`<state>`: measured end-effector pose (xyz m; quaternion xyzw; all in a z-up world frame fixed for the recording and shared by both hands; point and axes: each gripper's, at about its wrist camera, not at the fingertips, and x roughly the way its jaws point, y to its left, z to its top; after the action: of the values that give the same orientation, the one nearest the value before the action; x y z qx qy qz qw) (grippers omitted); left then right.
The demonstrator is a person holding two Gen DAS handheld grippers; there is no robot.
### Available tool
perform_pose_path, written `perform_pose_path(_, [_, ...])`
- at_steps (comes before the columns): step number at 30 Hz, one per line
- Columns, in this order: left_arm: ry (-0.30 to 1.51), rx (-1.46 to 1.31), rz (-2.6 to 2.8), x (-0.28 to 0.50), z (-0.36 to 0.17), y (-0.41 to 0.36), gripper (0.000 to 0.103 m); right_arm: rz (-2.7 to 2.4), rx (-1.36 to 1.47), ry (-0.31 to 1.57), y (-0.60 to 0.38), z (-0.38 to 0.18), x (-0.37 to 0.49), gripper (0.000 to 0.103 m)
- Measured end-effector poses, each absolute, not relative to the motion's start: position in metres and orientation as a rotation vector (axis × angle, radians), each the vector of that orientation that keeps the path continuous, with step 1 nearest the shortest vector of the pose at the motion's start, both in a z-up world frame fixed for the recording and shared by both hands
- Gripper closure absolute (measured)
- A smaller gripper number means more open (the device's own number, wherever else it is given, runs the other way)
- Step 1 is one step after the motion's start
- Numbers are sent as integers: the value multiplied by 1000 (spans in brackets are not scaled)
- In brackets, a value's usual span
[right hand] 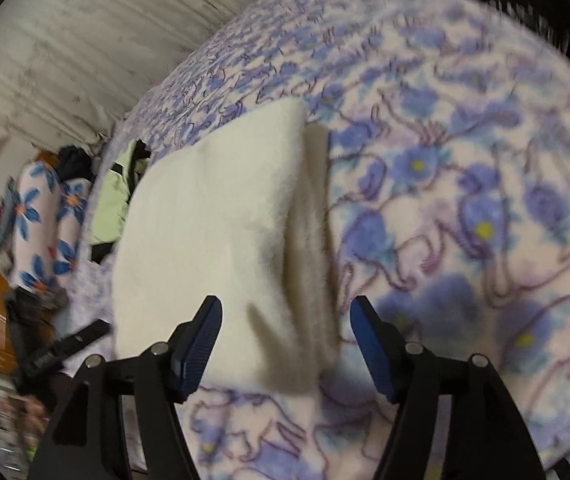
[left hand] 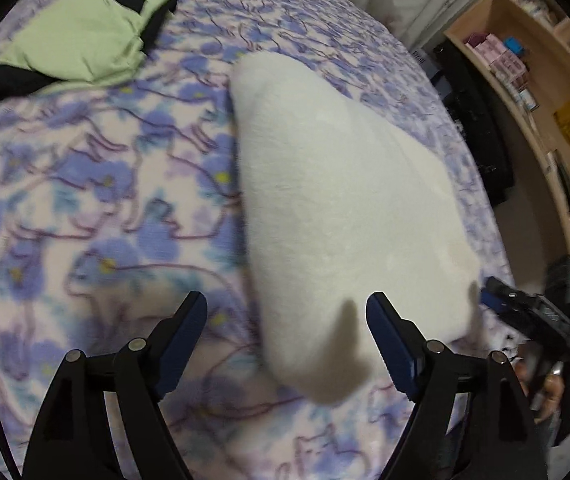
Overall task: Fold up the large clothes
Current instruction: 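Lift the bundle with both tools and fold it over once more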
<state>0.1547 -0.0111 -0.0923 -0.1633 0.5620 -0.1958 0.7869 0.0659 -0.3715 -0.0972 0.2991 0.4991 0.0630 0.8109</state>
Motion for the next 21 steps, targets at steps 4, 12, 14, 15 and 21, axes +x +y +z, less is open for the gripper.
perform_pose_path(4, [1213, -382, -467, 168, -103, -23, 22, 183, 693, 1093, -376, -116, 89, 36])
perform_pose_path(12, [1240, -381, -536, 191, -125, -50, 7, 310, 699, 1139, -366, -141, 132, 36])
perform_pose_path(14, [1237, -367, -535, 195, -131, -54, 4, 344, 680, 1157, -360, -148, 143, 34])
perform_pose_path(15, [1244, -359, -538, 198, -135, -58, 3, 362, 680, 1164, -357, -151, 147, 29])
perform_pose_path(21, [1285, -445, -592, 215, -153, -62, 1, 443, 700, 1215, -346, -168, 169, 7])
